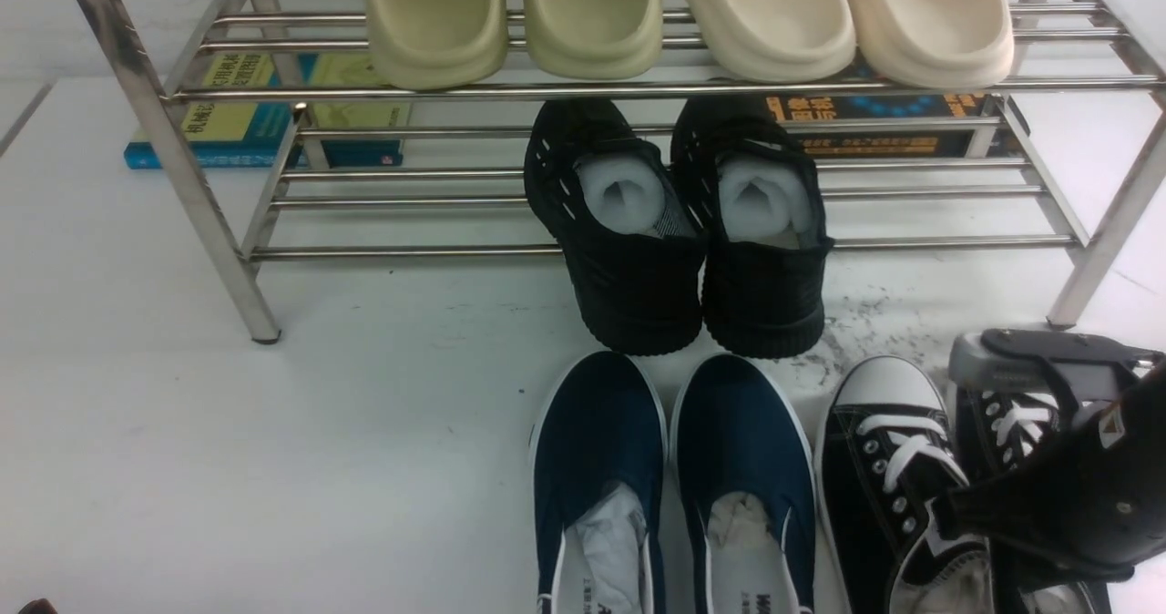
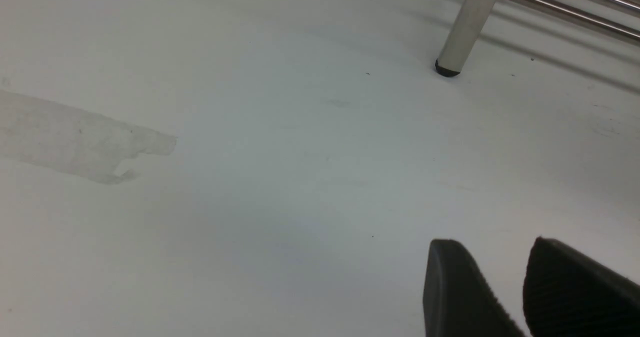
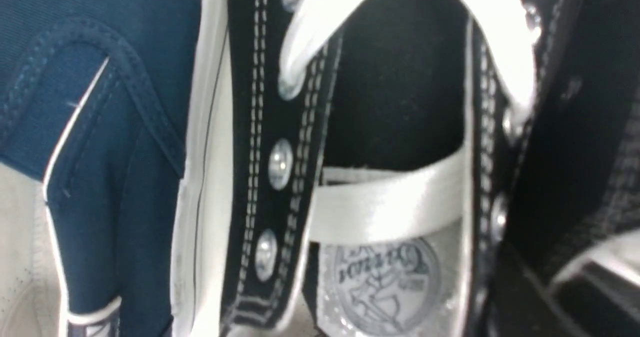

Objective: Take the shoes off the shelf with your hand on the white table.

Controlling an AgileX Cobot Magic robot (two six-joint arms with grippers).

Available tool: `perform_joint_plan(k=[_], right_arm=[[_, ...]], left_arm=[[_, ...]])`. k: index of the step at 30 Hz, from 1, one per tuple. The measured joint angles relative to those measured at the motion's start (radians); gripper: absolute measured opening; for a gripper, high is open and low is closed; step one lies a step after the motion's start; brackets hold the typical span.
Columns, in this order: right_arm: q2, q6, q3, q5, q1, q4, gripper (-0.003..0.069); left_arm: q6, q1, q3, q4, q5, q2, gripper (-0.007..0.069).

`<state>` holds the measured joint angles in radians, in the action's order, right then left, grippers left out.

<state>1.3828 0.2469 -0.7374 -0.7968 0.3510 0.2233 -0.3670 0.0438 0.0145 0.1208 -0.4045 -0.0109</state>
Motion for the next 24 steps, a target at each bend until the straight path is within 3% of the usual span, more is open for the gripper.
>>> perform_joint_plan(k=[2,4,5,6,10,17,20,24], right_arm=[[-0.015,-0.007,-0.003,-0.009,0.0,-0.002,0.0206],[-0.051,-0.022,-0.02,-0.047,0.0,-0.014,0.0332],[-0.057,-0.022,-0.024,-0.051,0.0,-0.015,0.034],[-0.084,-0.024,-0.043,-0.088,0.0,-0.029,0.0411],[-0.158,-0.025,-0.11,-0.182,0.0,-0.054,0.0508],[-0.318,-0.025,-0.205,-0.378,0.0,-0.137,0.0534],[-0.389,-0.025,-0.208,-0.423,0.0,-0.167,0.0516],[-0.555,-0.025,-0.201,-0.443,0.0,-0.211,0.0431]], left_arm=[[0.0,0.0,0.0,0.0,0.0,0.0,0.0239],[0.0,0.0,0.0,0.0,0.0,0.0,0.0239],[0.0,0.0,0.0,0.0,0.0,0.0,0.0239],[0.0,0.0,0.0,0.0,0.0,0.0,0.0239],[0.0,0.0,0.0,0.0,0.0,0.0,0.0239],[0.0,0.0,0.0,0.0,0.0,0.0,0.0239],[0.0,0.0,0.0,0.0,0.0,0.0,0.0239],[0.0,0.0,0.0,0.0,0.0,0.0,0.0239]])
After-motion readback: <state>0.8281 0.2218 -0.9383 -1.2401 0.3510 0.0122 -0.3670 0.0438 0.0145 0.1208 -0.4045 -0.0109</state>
